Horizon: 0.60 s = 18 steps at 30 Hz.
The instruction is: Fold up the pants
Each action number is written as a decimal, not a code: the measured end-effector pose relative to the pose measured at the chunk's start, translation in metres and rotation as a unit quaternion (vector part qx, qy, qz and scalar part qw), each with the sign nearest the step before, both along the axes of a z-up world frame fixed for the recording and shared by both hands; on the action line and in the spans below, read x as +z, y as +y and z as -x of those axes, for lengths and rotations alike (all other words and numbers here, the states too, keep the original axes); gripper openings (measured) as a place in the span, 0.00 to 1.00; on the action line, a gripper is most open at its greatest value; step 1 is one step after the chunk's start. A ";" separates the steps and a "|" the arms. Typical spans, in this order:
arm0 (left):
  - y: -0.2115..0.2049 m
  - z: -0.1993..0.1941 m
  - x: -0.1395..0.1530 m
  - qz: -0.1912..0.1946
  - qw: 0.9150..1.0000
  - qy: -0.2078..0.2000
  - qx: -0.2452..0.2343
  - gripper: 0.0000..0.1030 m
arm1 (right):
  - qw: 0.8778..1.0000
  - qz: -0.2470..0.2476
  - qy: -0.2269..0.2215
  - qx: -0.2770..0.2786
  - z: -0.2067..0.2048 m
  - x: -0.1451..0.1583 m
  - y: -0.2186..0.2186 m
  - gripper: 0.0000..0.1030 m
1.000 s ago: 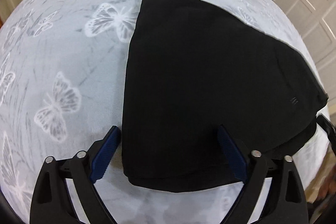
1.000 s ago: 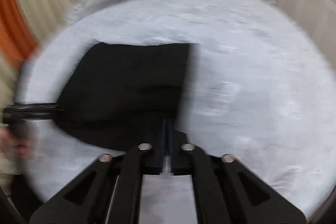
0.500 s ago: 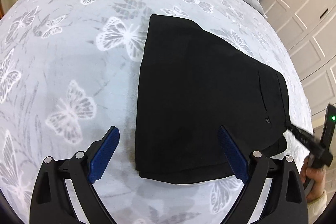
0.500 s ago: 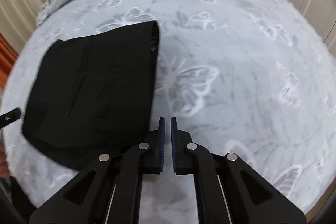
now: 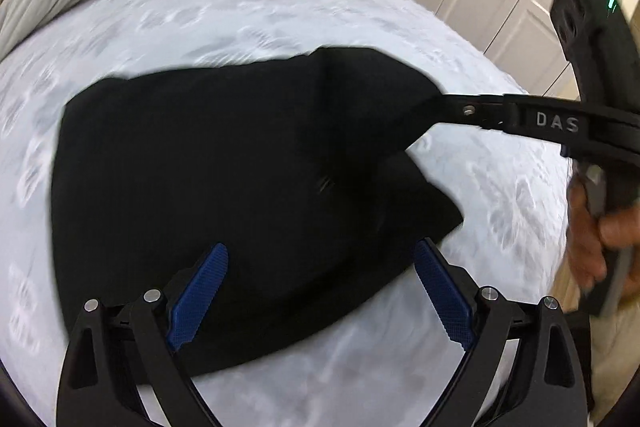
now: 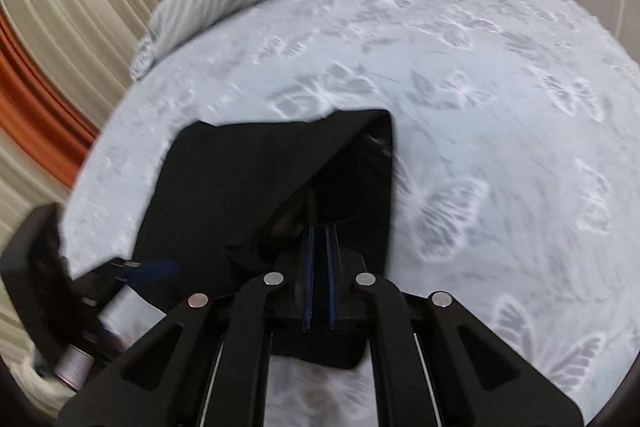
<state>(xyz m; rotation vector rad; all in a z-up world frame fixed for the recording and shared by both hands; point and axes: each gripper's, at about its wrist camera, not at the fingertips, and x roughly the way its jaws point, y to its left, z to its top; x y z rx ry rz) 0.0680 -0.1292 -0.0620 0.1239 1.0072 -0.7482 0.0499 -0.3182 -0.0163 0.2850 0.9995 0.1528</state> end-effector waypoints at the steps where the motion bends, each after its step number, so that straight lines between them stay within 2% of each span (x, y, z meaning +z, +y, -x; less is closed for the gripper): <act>1: -0.010 -0.010 -0.004 0.002 1.000 -0.002 0.007 0.90 | 1.000 -0.007 0.008 0.009 -0.003 -0.004 0.004 0.06; 4: -0.027 -0.025 -0.016 0.022 1.000 0.012 0.019 0.84 | 0.999 -0.038 0.031 0.022 -0.017 -0.024 0.012 0.06; 5: -0.031 -0.030 -0.019 0.017 0.999 -0.002 0.027 0.79 | 0.998 -0.045 0.031 0.024 -0.020 -0.026 0.012 0.06; 6: -0.032 -0.033 -0.019 0.016 0.999 -0.014 0.031 0.65 | 0.998 -0.048 0.030 0.024 -0.021 -0.025 0.010 0.06; 7: -0.031 -0.040 -0.018 0.023 0.999 -0.027 0.036 0.38 | 0.998 -0.047 0.028 0.023 -0.020 -0.022 0.005 0.06; 8: -0.027 -0.047 -0.018 0.041 0.998 -0.018 0.035 0.29 | 0.999 -0.043 0.026 0.018 -0.018 -0.020 -0.001 0.06; 9: -0.019 -0.055 -0.017 0.079 0.996 0.014 0.031 0.14 | 0.999 -0.037 0.025 0.012 -0.016 -0.018 -0.008 0.06; 10: -0.008 -0.068 -0.017 0.123 0.990 0.060 0.045 0.12 | 0.999 -0.031 0.025 0.008 -0.012 -0.016 -0.013 0.06; 11: 0.003 -0.076 -0.016 0.149 0.984 0.079 0.062 0.12 | 0.999 -0.020 0.031 0.004 -0.010 -0.018 -0.020 0.06; 12: 0.010 -0.080 -0.014 0.162 0.981 0.081 0.072 0.11 | 0.999 -0.013 0.035 0.005 -0.008 -0.020 -0.022 0.06; 14: 0.018 -0.086 -0.008 0.166 0.981 0.068 0.080 0.10 | 0.998 -0.002 0.052 0.018 -0.011 -0.032 -0.022 0.06; 17: 0.024 -0.090 0.000 0.188 0.976 0.075 0.081 0.09 | 0.996 0.012 0.076 0.042 -0.020 -0.051 -0.009 0.07; 18: 0.024 -0.089 0.003 0.189 0.976 0.070 0.079 0.09 | 0.996 0.019 0.078 0.047 -0.023 -0.054 -0.005 0.12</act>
